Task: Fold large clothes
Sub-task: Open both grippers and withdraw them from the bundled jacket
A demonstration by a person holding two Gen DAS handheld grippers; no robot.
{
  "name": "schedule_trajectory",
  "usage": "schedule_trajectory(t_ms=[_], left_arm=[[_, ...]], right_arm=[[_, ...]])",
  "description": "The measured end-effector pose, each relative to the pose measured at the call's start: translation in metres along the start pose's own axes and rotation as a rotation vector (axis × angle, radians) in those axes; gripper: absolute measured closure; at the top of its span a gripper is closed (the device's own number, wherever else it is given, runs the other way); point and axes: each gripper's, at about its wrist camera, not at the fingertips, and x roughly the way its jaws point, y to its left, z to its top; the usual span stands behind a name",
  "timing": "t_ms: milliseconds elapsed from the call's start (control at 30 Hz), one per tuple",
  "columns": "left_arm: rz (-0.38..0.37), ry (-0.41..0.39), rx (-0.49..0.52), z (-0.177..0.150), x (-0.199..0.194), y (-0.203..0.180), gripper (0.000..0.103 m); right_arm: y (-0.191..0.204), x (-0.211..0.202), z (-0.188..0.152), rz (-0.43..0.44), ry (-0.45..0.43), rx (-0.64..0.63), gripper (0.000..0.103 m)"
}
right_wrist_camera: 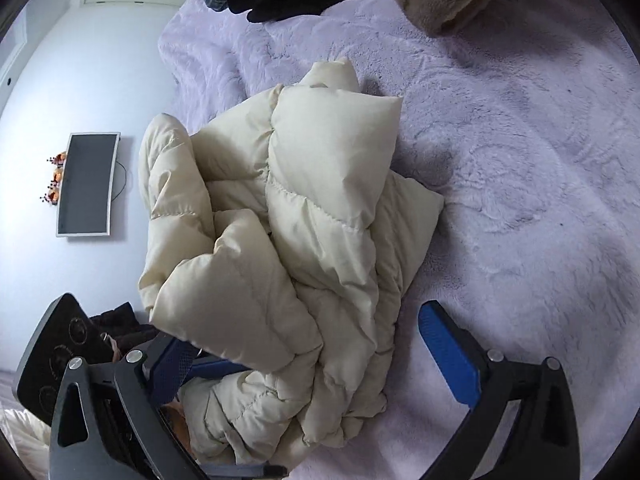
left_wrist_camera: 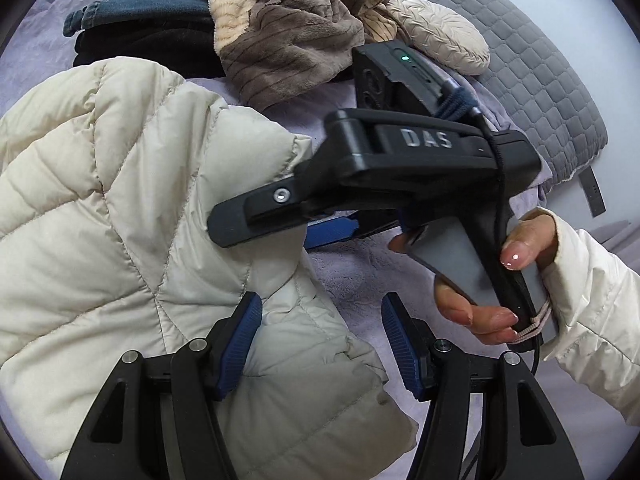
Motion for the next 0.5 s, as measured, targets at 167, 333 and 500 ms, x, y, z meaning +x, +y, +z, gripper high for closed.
schedule_trajectory(t_ms=[167,333,500], left_arm=[[0.024,-0.003,0.002,-0.003,-0.003,-0.003,0.04],[0.035,-0.016,-0.028,-0.004,-0.033,0.001,0.04],[0.088,-0.079,-0.159,-0.015,-0.092,0.042,0.04]], right_arm=[[0.002,0.034,0.02,0.087,0.007,0.064,0.0],[-0.001,0.043,0.024,0.113,-0.021,0.085,0.0],[-0.001,0.045,0.025,0.114,-0.027,0.09,0.0]])
